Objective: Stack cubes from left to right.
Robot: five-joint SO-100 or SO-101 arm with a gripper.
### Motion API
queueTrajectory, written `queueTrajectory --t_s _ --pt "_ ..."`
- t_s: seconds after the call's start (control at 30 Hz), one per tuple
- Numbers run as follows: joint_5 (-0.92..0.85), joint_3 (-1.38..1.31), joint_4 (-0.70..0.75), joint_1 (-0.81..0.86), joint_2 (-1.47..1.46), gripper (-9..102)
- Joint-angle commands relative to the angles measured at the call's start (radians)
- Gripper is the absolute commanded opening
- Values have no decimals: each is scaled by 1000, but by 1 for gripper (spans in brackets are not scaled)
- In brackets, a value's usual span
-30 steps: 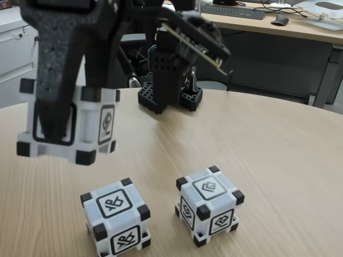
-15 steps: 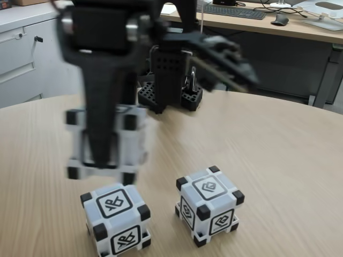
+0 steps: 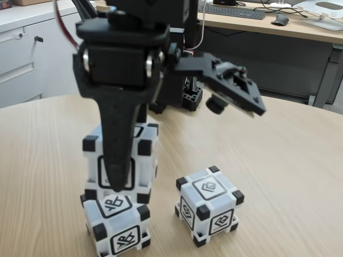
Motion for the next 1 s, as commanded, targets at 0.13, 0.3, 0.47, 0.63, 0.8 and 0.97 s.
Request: queueTrajectory --t_s 0.13,0.3,0.47,0.63,0.8,0.97 --pt "2 40 -3 3 11 0" --pt "-6 83 -5 14 12 0" --pt "-26 86 -5 14 18 0" --pt "-71 84 -6 18 14 0" --pt "-81 74 -6 20 14 0" --pt "-95 74 -6 21 14 0"
